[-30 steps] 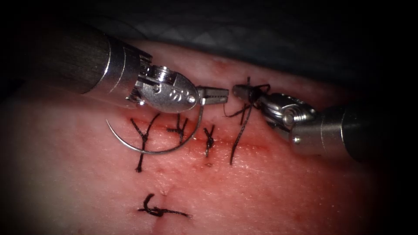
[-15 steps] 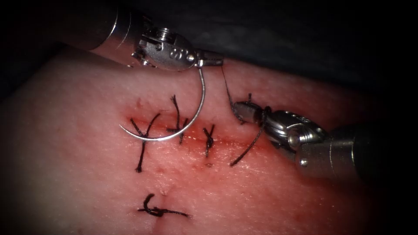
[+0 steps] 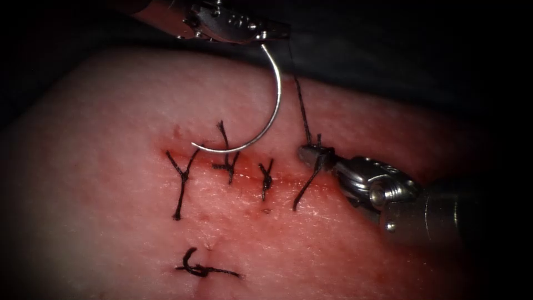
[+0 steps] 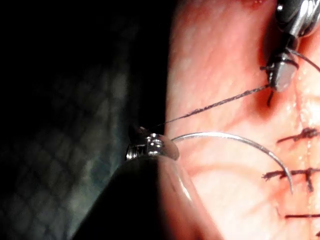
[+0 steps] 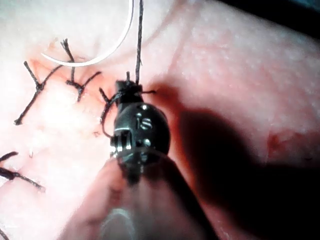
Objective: Wound Closure
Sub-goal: Pull down with right jaws and up with left driver to tighten knot
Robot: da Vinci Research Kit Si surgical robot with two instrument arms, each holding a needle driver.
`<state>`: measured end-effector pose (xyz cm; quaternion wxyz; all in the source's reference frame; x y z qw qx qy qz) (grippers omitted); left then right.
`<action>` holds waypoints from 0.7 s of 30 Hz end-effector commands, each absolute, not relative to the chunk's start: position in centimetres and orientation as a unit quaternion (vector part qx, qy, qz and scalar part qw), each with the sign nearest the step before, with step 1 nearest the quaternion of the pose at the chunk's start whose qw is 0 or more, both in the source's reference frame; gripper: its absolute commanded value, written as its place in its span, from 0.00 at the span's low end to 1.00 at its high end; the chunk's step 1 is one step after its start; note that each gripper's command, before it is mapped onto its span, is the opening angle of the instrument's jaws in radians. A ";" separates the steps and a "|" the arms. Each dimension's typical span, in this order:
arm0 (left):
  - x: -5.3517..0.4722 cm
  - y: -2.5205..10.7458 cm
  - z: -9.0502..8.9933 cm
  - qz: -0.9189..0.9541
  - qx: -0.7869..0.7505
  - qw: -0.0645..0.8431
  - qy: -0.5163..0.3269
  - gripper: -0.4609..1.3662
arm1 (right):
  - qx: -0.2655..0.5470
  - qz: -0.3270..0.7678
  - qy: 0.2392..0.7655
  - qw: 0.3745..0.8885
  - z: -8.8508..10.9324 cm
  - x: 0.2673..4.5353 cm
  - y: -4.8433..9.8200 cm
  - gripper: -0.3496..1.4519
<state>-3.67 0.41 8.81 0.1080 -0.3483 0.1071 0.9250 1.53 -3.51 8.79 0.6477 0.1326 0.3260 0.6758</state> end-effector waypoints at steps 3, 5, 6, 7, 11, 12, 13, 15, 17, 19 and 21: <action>-3.67 0.5 8.9 0.925 -0.345 0.115 0.113 0.06 | 0.137 0.671 0.323 0.653 8.7 1.53 -3.6 0.00; -3.67 0.6 8.9 0.924 -0.344 0.117 0.116 0.06 | 0.138 0.665 0.322 0.660 8.7 1.53 -3.6 0.00; -3.67 0.6 8.9 0.923 -0.345 0.120 0.119 0.06 | 0.139 0.661 0.321 0.664 8.7 1.53 -3.6 0.00; -3.67 0.6 8.9 0.923 -0.345 0.119 0.122 0.06 | 0.141 0.656 0.320 0.669 8.7 1.53 -3.7 0.00; -3.68 0.8 9.0 0.921 -0.347 0.125 0.129 0.06 | 0.135 0.614 0.329 0.705 8.6 1.54 -3.8 0.00; -3.69 0.8 9.0 0.920 -0.347 0.126 0.131 0.06 | 0.131 0.592 0.332 0.723 8.6 1.54 -3.8 0.00; -3.69 0.9 9.0 0.919 -0.347 0.129 0.134 0.06 | 0.127 0.575 0.338 0.734 8.6 1.54 -3.8 0.00; -3.71 0.9 9.0 0.919 -0.347 0.128 0.138 0.06 | 0.127 0.563 0.345 0.740 8.6 1.55 -3.9 0.00; -3.76 0.9 9.0 0.918 -0.344 0.130 0.147 0.06 | 0.132 0.552 0.349 0.745 8.5 1.55 -3.9 0.00; -3.81 0.9 9.0 0.919 -0.341 0.127 0.150 0.06 | 0.135 0.548 0.349 0.748 8.5 1.55 -4.0 0.00; -3.87 0.9 9.0 0.920 -0.337 0.124 0.154 0.06 | 0.139 0.542 0.353 0.750 8.5 1.55 -4.0 0.00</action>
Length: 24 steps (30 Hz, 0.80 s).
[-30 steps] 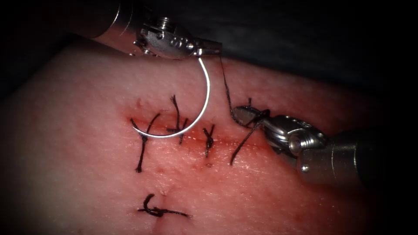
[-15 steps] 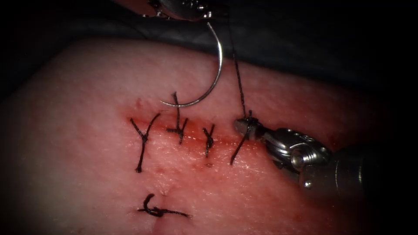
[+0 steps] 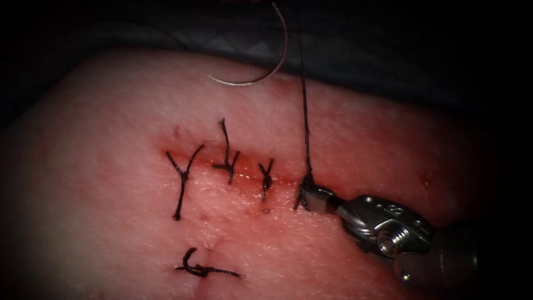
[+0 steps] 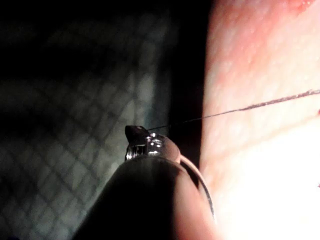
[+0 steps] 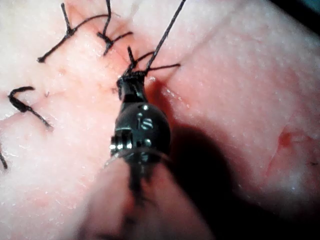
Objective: Wound Closure
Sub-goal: Pull down with right jaws and up with left driver to tighten knot
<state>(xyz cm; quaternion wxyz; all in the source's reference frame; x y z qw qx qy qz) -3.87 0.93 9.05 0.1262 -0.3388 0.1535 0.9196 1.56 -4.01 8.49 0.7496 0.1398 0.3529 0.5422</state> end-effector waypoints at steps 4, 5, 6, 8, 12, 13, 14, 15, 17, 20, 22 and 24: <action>-3.91 1.0 9.0 0.918 -0.340 0.118 0.164 0.06 | 0.146 0.532 0.356 0.754 8.4 1.56 -4.1 0.00; -3.91 1.0 9.0 0.916 -0.342 0.121 0.170 0.06 | 0.148 0.529 0.357 0.755 8.4 1.57 -4.1 0.00; -3.91 1.0 9.0 0.916 -0.339 0.120 0.175 0.06 | 0.150 0.528 0.357 0.756 8.4 1.58 -4.1 0.00; -3.92 1.2 8.9 0.915 -0.337 0.124 0.185 0.06 | 0.149 0.528 0.357 0.756 8.4 1.60 -4.1 0.00; -3.96 1.3 8.8 0.914 -0.334 0.121 0.194 0.06 | 0.148 0.528 0.358 0.756 8.5 1.62 -4.1 0.00; -3.97 1.3 8.7 0.915 -0.333 0.121 0.194 0.06 | 0.148 0.527 0.358 0.757 8.5 1.62 -4.2 0.00; -3.99 1.4 8.7 0.915 -0.331 0.118 0.197 0.06 | 0.150 0.525 0.358 0.757 8.5 1.63 -4.2 0.00; -4.00 1.4 8.7 0.915 -0.330 0.119 0.200 0.06 | 0.151 0.522 0.359 0.759 8.5 1.63 -4.2 0.00; -4.03 1.5 8.6 0.914 -0.327 0.119 0.208 0.06 | 0.153 0.520 0.359 0.760 8.4 1.66 -4.2 0.00; -4.07 1.6 8.6 0.914 -0.321 0.123 0.216 0.06 | 0.154 0.517 0.359 0.761 8.4 1.68 -4.2 0.00; -4.11 1.7 8.5 0.914 -0.318 0.124 0.222 0.06 | 0.155 0.514 0.360 0.763 8.5 1.69 -4.2 0.00; -4.15 1.8 8.5 0.914 -0.313 0.123 0.228 0.06 | 0.157 0.511 0.361 0.764 8.5 1.70 -4.2 0.00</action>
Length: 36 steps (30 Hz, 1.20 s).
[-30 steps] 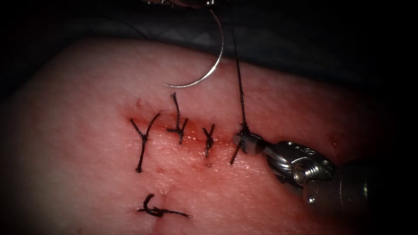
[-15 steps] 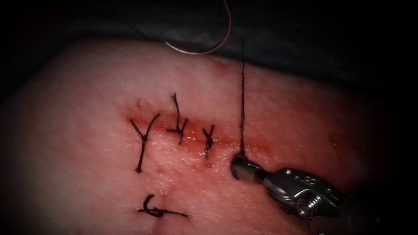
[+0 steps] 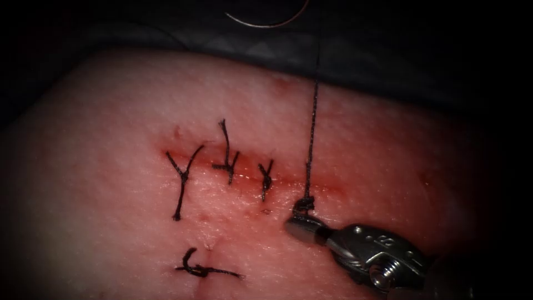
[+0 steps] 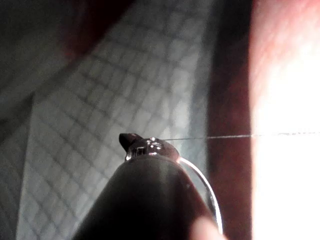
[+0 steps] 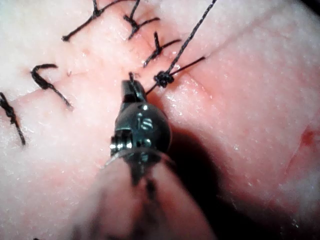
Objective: Wound Closure
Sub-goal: Pull down with right jaws and up with left driver to tighten knot
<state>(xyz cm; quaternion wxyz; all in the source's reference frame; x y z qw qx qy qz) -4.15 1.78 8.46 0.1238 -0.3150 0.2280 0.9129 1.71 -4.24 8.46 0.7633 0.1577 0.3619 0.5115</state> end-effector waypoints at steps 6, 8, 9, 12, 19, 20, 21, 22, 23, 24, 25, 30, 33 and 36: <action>-4.37 2.1 8.3 0.918 -0.284 0.101 0.258 0.06 | 0.167 0.502 0.363 0.767 8.4 1.81 -4.3 0.00; -4.44 2.1 8.3 0.919 -0.278 0.097 0.262 0.06 | 0.170 0.504 0.361 0.766 8.5 1.84 -4.4 0.00; -4.51 2.2 8.3 0.920 -0.272 0.093 0.265 0.06 | 0.173 0.507 0.358 0.765 8.5 1.86 -4.4 0.00; -4.70 2.3 8.3 0.921 -0.259 0.086 0.277 0.06 | 0.179 0.512 0.339 0.769 8.5 1.94 -4.5 0.00; -5.22 2.7 8.4 0.923 -0.231 0.045 0.305 0.06 | 0.206 0.532 0.310 0.760 8.5 2.11 -4.6 0.00; -5.24 2.7 8.4 0.923 -0.230 0.043 0.306 0.06 | 0.208 0.533 0.310 0.759 8.5 2.12 -4.7 0.00; -5.40 2.8 8.4 0.924 -0.226 0.034 0.308 0.06 | 0.212 0.533 0.303 0.761 8.5 2.16 -4.7 0.00; -5.42 2.8 8.4 0.924 -0.226 0.031 0.308 0.06 | 0.214 0.534 0.300 0.761 8.5 2.17 -4.7 0.00; -5.50 2.8 8.4 0.924 -0.225 0.026 0.308 0.06 | 0.216 0.533 0.297 0.762 8.5 2.18 -4.7 0.00; -5.60 2.9 8.5 0.923 -0.229 0.023 0.307 0.06 | 0.219 0.535 0.291 0.762 8.5 2.20 -4.8 0.00; -5.70 2.9 8.5 0.923 -0.230 0.021 0.308 0.06 | 0.220 0.535 0.287 0.764 8.5 2.21 -4.8 0.00; -6.01 3.0 8.7 0.923 -0.230 0.008 0.309 0.06 | 0.227 0.540 0.278 0.761 8.4 2.24 -4.9 0.00; -6.13 3.0 8.8 0.924 -0.229 0.003 0.305 0.06 | 0.232 0.542 0.274 0.760 8.4 2.24 -4.9 0.00; -6.24 3.0 8.9 0.926 -0.230 -0.004 0.299 0.06 | 0.237 0.543 0.269 0.760 8.4 2.25 -5.0 0.00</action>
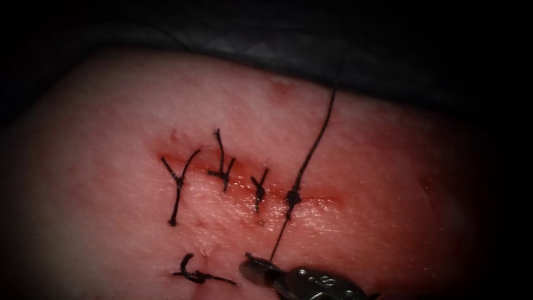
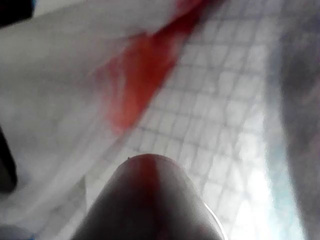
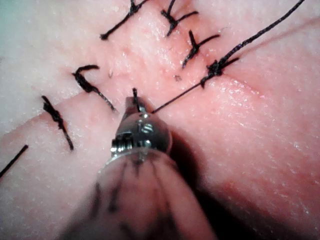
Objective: Wound Closure
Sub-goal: Pull down with right jaws and up with left driver to tighten knot
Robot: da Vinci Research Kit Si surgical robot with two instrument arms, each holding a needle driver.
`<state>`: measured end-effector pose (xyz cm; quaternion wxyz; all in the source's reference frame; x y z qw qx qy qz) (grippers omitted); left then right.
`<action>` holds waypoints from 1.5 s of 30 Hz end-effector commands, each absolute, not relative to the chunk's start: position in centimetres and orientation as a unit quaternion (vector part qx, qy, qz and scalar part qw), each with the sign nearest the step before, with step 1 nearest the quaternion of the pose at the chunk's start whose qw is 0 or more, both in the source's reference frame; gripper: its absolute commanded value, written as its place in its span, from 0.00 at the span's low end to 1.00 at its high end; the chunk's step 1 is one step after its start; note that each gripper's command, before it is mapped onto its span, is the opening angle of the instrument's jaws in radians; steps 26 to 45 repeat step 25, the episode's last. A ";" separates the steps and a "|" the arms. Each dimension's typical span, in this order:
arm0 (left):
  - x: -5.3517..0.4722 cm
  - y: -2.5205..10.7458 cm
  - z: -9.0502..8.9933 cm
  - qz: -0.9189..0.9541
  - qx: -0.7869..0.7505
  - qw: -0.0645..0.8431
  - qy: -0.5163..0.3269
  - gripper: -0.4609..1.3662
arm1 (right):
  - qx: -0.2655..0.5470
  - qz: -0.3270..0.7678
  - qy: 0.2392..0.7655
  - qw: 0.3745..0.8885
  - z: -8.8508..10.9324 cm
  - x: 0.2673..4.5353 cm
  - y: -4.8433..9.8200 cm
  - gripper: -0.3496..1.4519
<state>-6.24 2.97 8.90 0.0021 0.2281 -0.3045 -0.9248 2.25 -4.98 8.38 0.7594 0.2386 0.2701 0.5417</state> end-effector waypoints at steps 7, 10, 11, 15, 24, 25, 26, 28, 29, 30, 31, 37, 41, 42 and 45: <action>-6.27 2.9 9.0 -0.927 0.233 0.011 -0.295 0.06 | 0.237 0.545 0.267 0.758 8.4 2.24 -5.0 0.00; -6.24 2.9 8.9 -0.927 0.237 0.008 -0.290 0.06 | 0.229 0.549 0.267 0.758 8.4 2.23 -4.9 0.00; -6.22 2.9 8.9 -0.927 0.239 0.008 -0.290 0.06 | 0.228 0.549 0.267 0.758 8.4 2.22 -4.9 0.00; -6.18 3.0 8.9 -0.927 0.239 0.006 -0.290 0.06 | 0.226 0.550 0.268 0.758 8.4 2.20 -4.9 0.00; -6.16 3.0 8.8 -0.927 0.238 0.006 -0.290 0.06 | 0.222 0.552 0.272 0.756 8.4 2.18 -4.9 0.00; -6.17 3.0 8.8 -0.927 0.238 0.005 -0.290 0.06 | 0.220 0.553 0.272 0.756 8.4 2.17 -4.9 0.00; -6.17 3.0 8.8 -0.927 0.238 0.005 -0.290 0.06 | 0.220 0.553 0.272 0.756 8.4 2.17 -4.9 0.00; -6.17 3.0 8.8 -0.927 0.238 0.005 -0.290 0.06 | 0.220 0.553 0.272 0.756 8.4 2.17 -4.9 0.00; -6.17 3.0 8.8 -0.927 0.238 0.005 -0.290 0.06 | 0.220 0.553 0.272 0.756 8.4 2.17 -4.9 0.00; -6.17 3.0 8.8 -0.927 0.238 0.005 -0.290 0.06 | 0.220 0.553 0.272 0.756 8.4 2.17 -4.9 0.00; -6.17 3.0 8.8 -0.927 0.238 0.005 -0.290 0.06 | 0.220 0.553 0.272 0.756 8.4 2.17 -4.9 0.00; -6.17 3.0 8.8 -0.927 0.238 0.005 -0.290 0.06 | 0.220 0.553 0.272 0.756 8.4 2.17 -4.9 0.00; -6.17 3.0 8.8 -0.927 0.238 0.005 -0.290 0.06 | 0.220 0.553 0.272 0.756 8.4 2.17 -4.9 0.00; -6.17 3.0 8.8 -0.927 0.238 0.005 -0.290 0.06 | 0.220 0.553 0.272 0.756 8.4 2.17 -4.9 0.00; -6.17 3.0 8.8 -0.927 0.238 0.005 -0.290 0.06 | 0.220 0.553 0.272 0.756 8.4 2.17 -4.9 0.00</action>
